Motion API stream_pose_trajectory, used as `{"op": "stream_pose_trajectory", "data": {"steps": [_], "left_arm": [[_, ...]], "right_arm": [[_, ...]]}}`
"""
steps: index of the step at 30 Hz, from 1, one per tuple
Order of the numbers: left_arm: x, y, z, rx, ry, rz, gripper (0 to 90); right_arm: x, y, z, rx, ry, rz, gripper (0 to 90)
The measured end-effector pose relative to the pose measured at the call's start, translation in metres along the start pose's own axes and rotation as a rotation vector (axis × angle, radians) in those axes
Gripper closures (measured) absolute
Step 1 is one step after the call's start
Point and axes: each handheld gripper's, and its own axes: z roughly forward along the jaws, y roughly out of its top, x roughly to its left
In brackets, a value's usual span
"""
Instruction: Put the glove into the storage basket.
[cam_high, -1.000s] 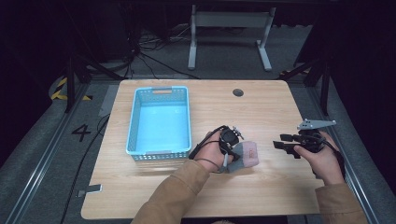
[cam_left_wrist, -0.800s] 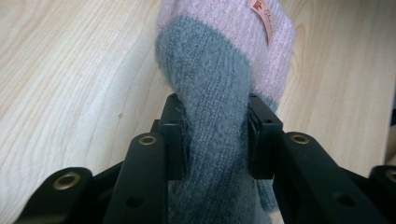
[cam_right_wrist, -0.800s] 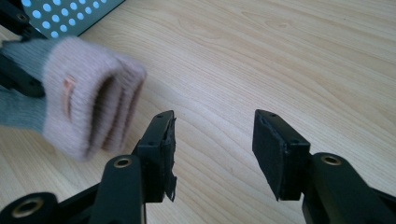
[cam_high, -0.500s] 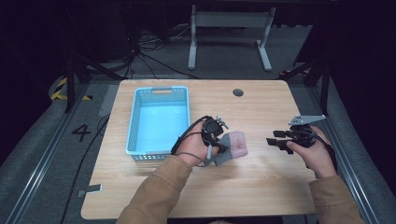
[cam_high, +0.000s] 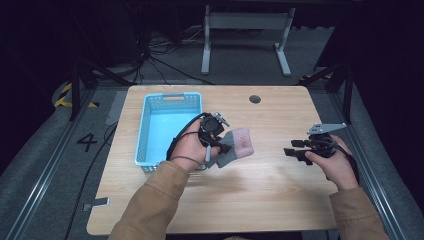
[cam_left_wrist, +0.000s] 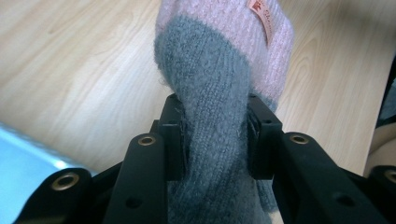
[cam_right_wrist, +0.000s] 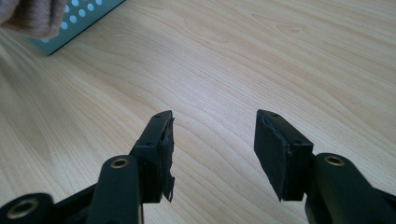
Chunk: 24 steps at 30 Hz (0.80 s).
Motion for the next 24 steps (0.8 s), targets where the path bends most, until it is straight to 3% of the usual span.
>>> {"op": "stream_pose_trajectory", "data": {"steps": [6,10,13,14,17,24], "left_arm": [[0.009,-0.003,-0.016,-0.033,0.014,0.013,65.8],[0.016,-0.007,-0.025,-0.045,0.011,-0.030,65.8],[0.022,-0.011,-0.033,-0.036,0.044,-0.033,65.8],[0.025,-0.013,-0.035,-0.034,0.046,-0.055,65.8],[0.030,-0.016,-0.039,-0.013,0.070,-0.054,65.7],[0.047,-0.026,-0.053,-0.027,0.106,-0.078,65.6]], "right_arm": [[-0.001,-0.004,-0.004,0.000,-0.015,0.006,48.3],[-0.002,-0.007,-0.005,0.003,-0.016,0.013,48.2],[-0.002,-0.009,-0.005,0.008,-0.019,0.015,48.0],[-0.002,-0.009,-0.005,0.010,-0.021,0.013,48.0],[-0.002,-0.011,-0.006,0.012,-0.020,0.014,48.0],[-0.002,-0.016,-0.008,0.020,-0.033,0.023,48.0]]}}
